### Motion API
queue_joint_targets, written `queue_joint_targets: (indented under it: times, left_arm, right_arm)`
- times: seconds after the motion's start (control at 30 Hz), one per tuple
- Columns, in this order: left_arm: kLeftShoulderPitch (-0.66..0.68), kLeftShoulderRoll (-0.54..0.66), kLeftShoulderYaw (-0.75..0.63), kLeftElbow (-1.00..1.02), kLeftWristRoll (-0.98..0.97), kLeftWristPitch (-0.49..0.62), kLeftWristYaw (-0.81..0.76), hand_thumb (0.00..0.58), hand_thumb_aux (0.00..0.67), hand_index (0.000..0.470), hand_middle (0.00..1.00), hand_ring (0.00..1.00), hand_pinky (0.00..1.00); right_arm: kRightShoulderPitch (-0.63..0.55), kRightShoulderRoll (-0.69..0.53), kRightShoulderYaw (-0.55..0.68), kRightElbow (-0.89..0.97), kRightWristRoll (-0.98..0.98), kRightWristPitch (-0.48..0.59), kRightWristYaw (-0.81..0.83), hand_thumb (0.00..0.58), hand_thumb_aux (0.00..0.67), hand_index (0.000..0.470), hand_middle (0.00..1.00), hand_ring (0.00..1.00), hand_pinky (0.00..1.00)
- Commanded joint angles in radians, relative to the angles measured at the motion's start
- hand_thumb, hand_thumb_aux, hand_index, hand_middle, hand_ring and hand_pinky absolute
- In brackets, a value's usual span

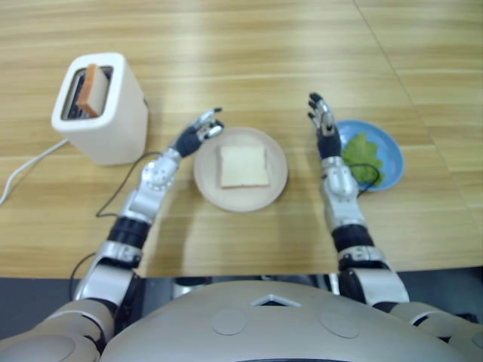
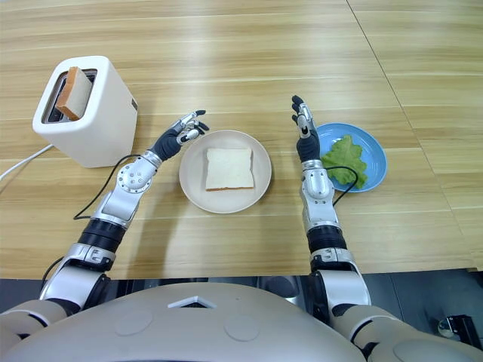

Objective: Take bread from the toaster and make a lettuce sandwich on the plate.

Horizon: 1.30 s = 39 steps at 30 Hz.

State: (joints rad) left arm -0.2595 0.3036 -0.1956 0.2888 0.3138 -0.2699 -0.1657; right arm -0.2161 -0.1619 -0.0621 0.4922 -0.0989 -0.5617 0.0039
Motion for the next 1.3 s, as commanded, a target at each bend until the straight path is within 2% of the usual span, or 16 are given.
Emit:
queue_joint_targets:
  times: [0.03, 0.13, 0.2, 0.3, 0.4, 0.57, 0.8, 1.07, 1.3]
  left_arm:
    - [0.013, 0.015, 0.036, -0.037, 0.004, 0.0, 0.038, 0.0, 0.0, 0.0, 0.0, 0.0, 0.0]
    - [0.013, 0.004, 0.068, -0.029, -0.017, -0.008, 0.07, 0.0, 0.0, 0.0, 0.0, 0.0, 0.0]
    - [0.01, -0.014, 0.091, -0.004, -0.052, -0.018, 0.08, 0.0, 0.0, 0.0, 0.0, 0.0, 0.0]
    - [0.001, -0.033, 0.122, 0.036, -0.082, -0.018, 0.104, 0.0, 0.0, 0.0, 0.0, 0.0, 0.0]
    - [-0.003, -0.043, 0.131, 0.058, -0.095, -0.028, 0.115, 0.0, 0.0, 0.0, 0.0, 0.0, 0.0]
    - [-0.017, -0.055, 0.125, 0.089, -0.096, -0.042, 0.126, 0.0, 0.0, 0.0, 0.0, 0.0, 0.0]
    - [-0.04, -0.057, 0.12, 0.126, -0.095, -0.053, 0.128, 0.0, 0.0, 0.0, 0.0, 0.0, 0.0]
    - [-0.062, -0.054, 0.127, 0.198, -0.097, -0.071, 0.145, 0.0, 0.0, 0.0, 0.0, 0.0, 0.0]
    - [-0.071, -0.056, 0.124, 0.236, -0.094, -0.085, 0.161, 0.0, 0.0, 0.0, 0.0, 0.0, 0.0]
  right_arm:
    - [0.056, -0.131, -0.035, -0.247, -0.239, 0.027, -0.097, 0.0, 0.0, 0.0, 0.0, 0.0, 0.0]
    - [0.087, -0.317, -0.107, -0.371, -0.469, 0.103, -0.186, 0.0, 0.0, 0.0, 0.0, 0.0, 0.0]
    - [0.094, -0.464, -0.136, -0.35, -0.597, 0.145, -0.246, 0.0, 0.0, 0.0, 0.0, 0.0, 0.0]
    - [0.047, -0.651, -0.055, -0.166, -0.778, 0.198, -0.346, 0.0, 0.0, 0.0, 0.0, 0.0, 0.0]
    - [-0.032, -0.752, 0.091, 0.072, -0.94, 0.247, -0.443, 0.0, 0.0, 0.0, 0.0, 0.0, 0.0]
    - [-0.114, -0.75, 0.302, 0.344, -1.06, 0.298, -0.574, 0.0, 0.0, 0.0, 0.0, 0.0, 0.0]
    - [-0.168, -0.691, 0.459, 0.556, -1.056, 0.327, -0.683, 0.0, 0.0, 0.0, 0.0, 0.0, 0.0]
    - [-0.1, -0.722, 0.488, 0.462, -0.986, 0.322, -0.737, 0.0, 0.0, 0.0, 0.0, 0.0, 0.0]
    - [-0.009, -0.781, 0.431, 0.283, -0.916, 0.378, -0.722, 0.0, 0.0, 0.0, 0.0, 0.0, 0.0]
